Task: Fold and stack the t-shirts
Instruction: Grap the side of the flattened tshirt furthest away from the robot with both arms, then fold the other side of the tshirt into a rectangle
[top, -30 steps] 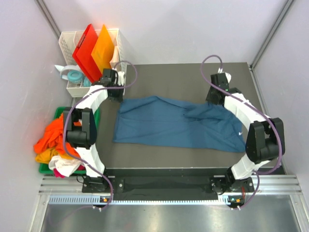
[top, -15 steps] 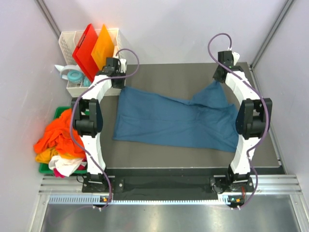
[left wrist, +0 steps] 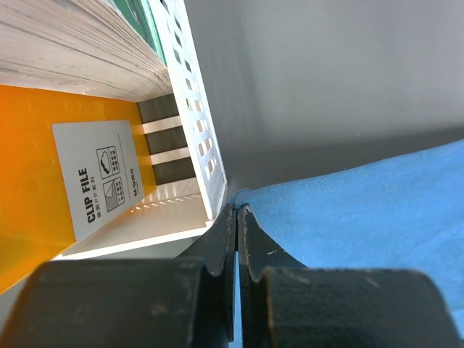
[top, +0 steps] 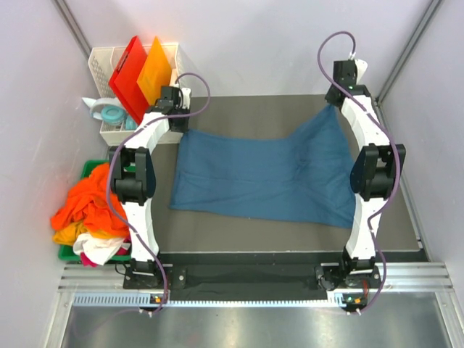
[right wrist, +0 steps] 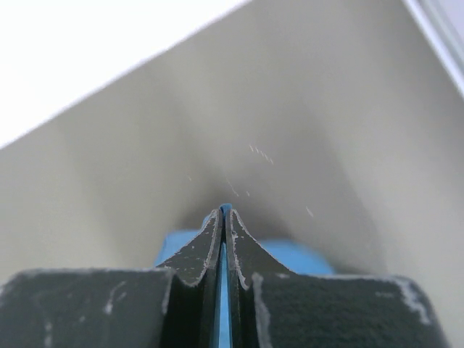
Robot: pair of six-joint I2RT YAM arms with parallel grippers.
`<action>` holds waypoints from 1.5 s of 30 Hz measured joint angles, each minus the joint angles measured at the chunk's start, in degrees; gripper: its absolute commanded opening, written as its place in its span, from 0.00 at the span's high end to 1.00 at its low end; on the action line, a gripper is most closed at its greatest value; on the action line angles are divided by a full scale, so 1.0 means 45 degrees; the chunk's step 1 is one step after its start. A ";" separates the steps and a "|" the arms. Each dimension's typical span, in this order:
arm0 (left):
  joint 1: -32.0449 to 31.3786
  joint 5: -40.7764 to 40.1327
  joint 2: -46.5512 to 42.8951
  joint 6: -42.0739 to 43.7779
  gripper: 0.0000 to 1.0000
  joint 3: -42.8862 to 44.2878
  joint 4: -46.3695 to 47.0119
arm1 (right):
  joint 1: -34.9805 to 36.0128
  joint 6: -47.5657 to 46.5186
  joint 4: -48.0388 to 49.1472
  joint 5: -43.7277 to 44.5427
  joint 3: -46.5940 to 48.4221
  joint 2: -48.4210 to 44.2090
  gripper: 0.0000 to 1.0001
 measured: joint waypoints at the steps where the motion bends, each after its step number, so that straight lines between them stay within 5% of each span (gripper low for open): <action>1: 0.0000 -0.0010 0.0000 0.0000 1.00 0.0005 0.0000 | 0.0000 -0.0039 0.0024 -0.0005 0.0209 0.0005 1.00; 7: -0.0005 -0.0015 0.0000 -0.0005 1.00 0.0010 0.0019 | 0.0000 -0.0296 0.0379 -0.0005 0.0452 -0.0010 1.00; 15: 0.0000 -0.0141 -0.0753 -0.0044 1.00 -0.0918 0.0316 | 0.0049 -0.0500 0.0903 0.0000 -0.2414 -0.1452 1.00; 31: 0.0015 -0.0199 -0.5926 0.0151 1.00 -0.5289 0.0729 | 0.0272 -0.0389 0.1511 0.0282 -0.8694 -0.8461 1.00; 45: 0.0015 -0.0515 -0.7922 0.0865 1.00 -0.8189 0.0350 | 0.1472 0.1462 0.0257 0.0442 -1.3998 -1.3716 1.00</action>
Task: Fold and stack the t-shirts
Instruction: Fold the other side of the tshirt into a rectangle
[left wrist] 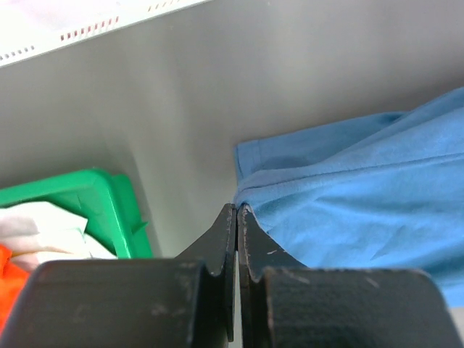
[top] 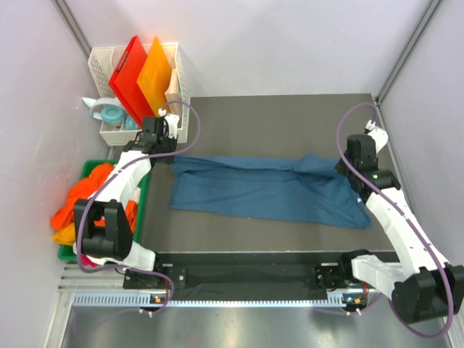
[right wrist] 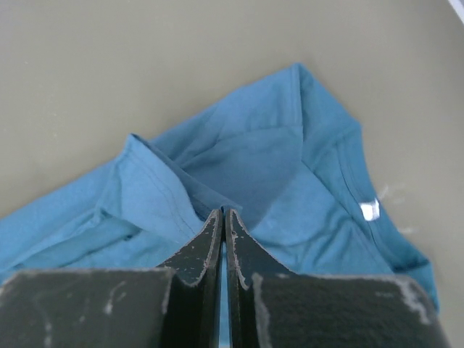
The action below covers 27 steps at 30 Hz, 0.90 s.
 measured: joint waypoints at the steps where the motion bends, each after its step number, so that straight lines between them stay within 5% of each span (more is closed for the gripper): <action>1: 0.0000 -0.0063 -0.0087 0.0034 1.00 -0.0126 0.0010 | 0.0029 0.0112 -0.0073 0.0063 -0.0194 -0.0262 1.00; 27: 0.0204 -0.0612 -0.0121 0.0024 1.00 -0.0767 0.0000 | -0.0253 0.1753 -0.2555 0.2399 -0.2205 -0.3735 1.00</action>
